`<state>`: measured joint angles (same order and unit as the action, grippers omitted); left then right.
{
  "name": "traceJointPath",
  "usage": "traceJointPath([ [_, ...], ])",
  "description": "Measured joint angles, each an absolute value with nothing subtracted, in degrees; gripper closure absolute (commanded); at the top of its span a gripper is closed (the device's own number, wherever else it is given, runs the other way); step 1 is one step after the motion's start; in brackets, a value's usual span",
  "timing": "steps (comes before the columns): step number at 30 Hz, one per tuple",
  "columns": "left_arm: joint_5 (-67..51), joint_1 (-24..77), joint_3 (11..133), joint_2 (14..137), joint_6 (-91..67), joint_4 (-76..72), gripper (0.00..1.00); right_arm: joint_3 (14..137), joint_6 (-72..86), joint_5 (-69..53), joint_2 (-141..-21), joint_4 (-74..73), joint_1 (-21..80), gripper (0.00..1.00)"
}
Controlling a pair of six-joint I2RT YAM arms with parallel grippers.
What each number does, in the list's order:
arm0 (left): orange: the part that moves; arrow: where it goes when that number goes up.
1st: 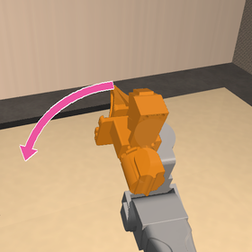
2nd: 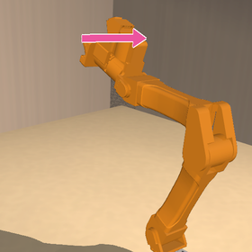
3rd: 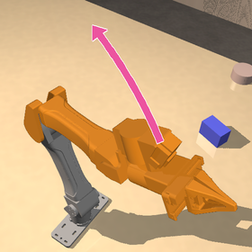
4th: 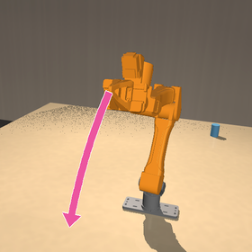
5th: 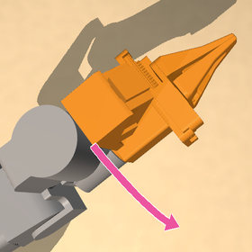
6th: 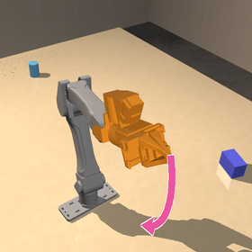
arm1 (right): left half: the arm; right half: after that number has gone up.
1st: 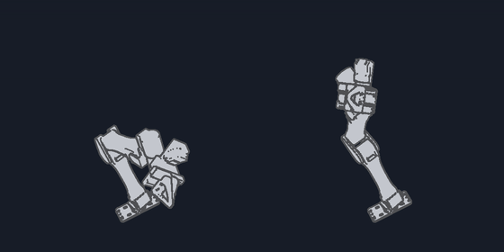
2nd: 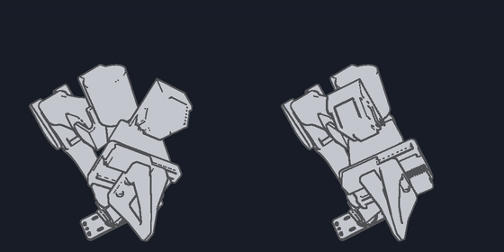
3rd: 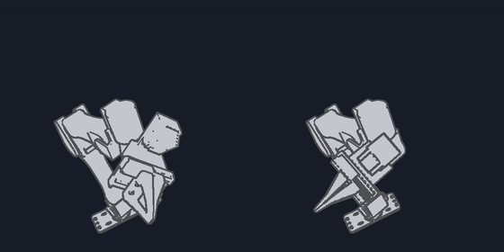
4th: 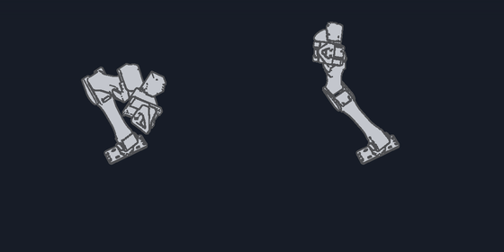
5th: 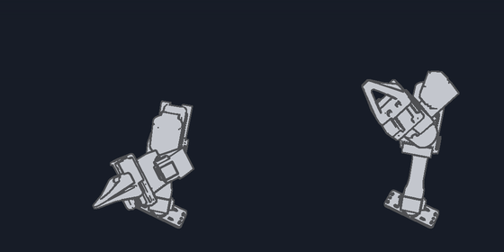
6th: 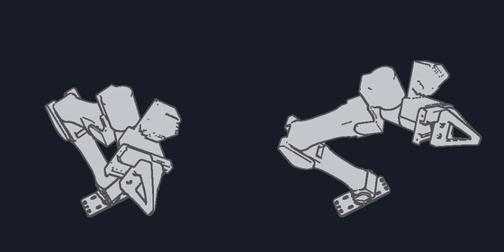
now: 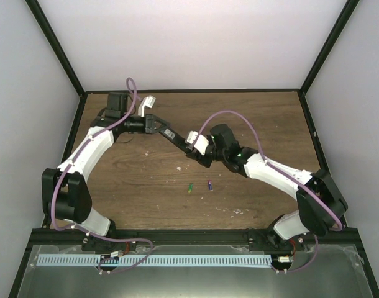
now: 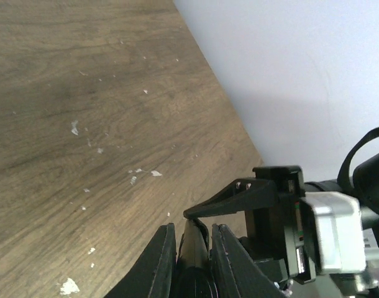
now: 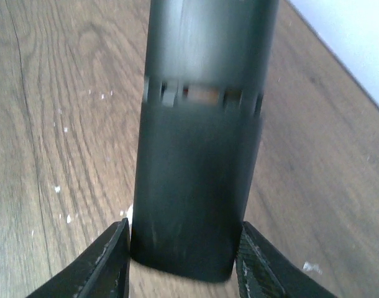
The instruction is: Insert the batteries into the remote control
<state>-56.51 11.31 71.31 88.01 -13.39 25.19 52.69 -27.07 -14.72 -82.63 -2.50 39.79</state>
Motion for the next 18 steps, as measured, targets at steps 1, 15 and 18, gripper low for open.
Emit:
traceJointPath([
  [1, -56.2, 11.1, 71.5, 88.0, -13.3, 25.2, 1.00, 52.6, -27.2, -14.4, -82.8, -3.2, 39.7, 0.62],
  [15, -55.2, 9.5, 73.5, 88.0, -13.2, 23.7, 1.00, 50.9, -27.4, -12.4, -84.9, -10.3, 39.1, 0.63],
  [18, -54.4, 9.3, 73.5, 88.0, -13.1, 23.7, 1.00, 50.9, -27.4, -12.3, -84.9, -10.3, 38.8, 0.54],
])
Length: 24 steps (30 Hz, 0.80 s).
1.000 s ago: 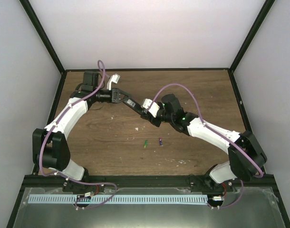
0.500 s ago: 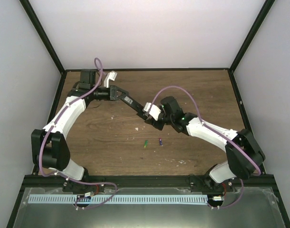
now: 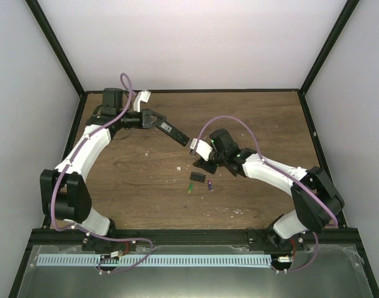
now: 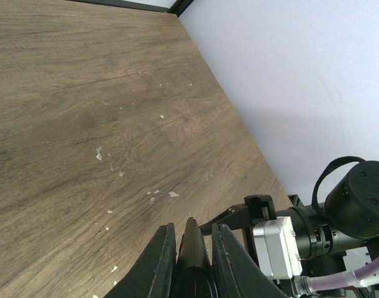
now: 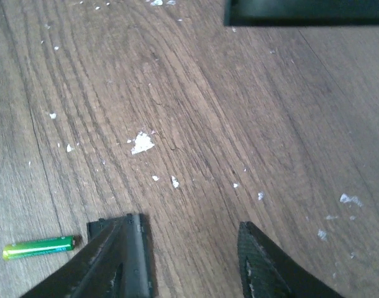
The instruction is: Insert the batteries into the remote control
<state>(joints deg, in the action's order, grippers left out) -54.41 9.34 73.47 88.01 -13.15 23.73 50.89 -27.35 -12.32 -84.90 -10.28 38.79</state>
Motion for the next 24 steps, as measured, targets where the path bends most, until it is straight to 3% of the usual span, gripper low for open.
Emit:
traceJointPath([
  [8, -52.3, 6.5, 73.0, 88.0, -13.0, 24.1, 1.00, 51.0, -26.8, -15.3, -85.3, -12.1, 38.4, 0.42],
  [24, -51.7, 0.8, 69.9, 88.0, -13.0, 24.9, 1.00, 54.0, -26.3, -24.1, -94.1, -24.7, 38.4, 0.37],
])
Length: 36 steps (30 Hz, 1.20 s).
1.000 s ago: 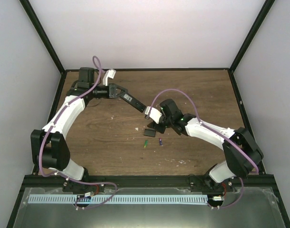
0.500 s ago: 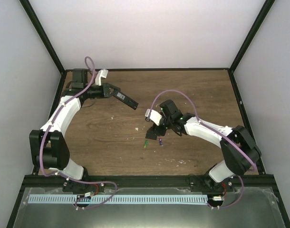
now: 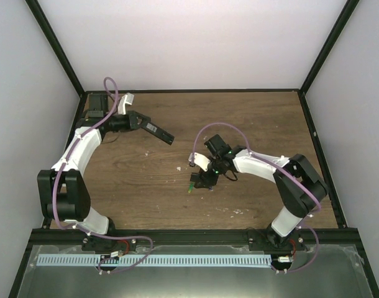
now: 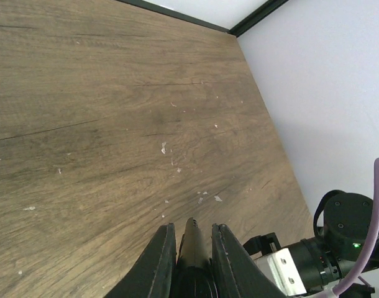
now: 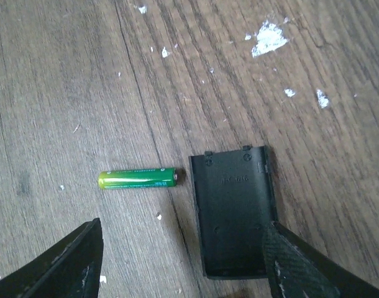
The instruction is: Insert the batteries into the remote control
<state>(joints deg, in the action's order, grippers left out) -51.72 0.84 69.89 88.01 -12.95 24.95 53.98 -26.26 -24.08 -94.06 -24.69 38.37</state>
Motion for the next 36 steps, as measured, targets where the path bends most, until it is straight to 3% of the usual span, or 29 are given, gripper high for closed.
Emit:
traceJointPath([
  [36, -52.8, 0.8, 69.2, 88.0, -13.3, 23.6, 1.00, 55.5, -27.6, -22.2, -98.8, -25.1, 38.4, 0.34],
])
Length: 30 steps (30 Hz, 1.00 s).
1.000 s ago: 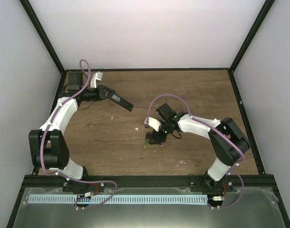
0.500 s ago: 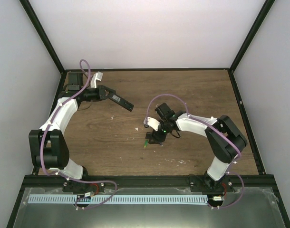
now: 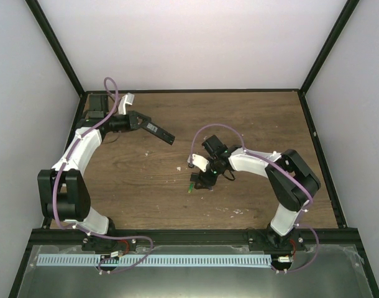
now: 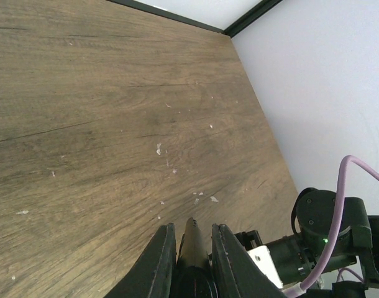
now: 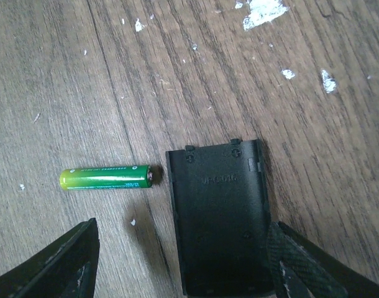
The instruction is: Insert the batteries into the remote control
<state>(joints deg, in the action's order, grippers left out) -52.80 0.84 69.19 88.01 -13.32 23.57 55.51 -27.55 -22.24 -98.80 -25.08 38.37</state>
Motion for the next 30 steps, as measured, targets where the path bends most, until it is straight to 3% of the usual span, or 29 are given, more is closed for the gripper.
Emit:
traceJointPath([
  [14, -53.2, 0.8, 69.2, 89.0, -13.5, 23.3, 1.00, 55.8, -27.7, -21.6, -100.0, -25.0, 38.4, 0.39],
  [23, -53.2, 0.8, 69.3, 89.1, -13.5, 23.2, 1.00, 57.3, -28.0, -19.5, -101.5, -24.5, 38.2, 0.58],
  [30, -53.3, 0.8, 69.8, 89.2, -13.5, 23.3, 1.00, 58.5, -26.9, -16.6, -102.6, -23.9, 37.1, 0.89],
])
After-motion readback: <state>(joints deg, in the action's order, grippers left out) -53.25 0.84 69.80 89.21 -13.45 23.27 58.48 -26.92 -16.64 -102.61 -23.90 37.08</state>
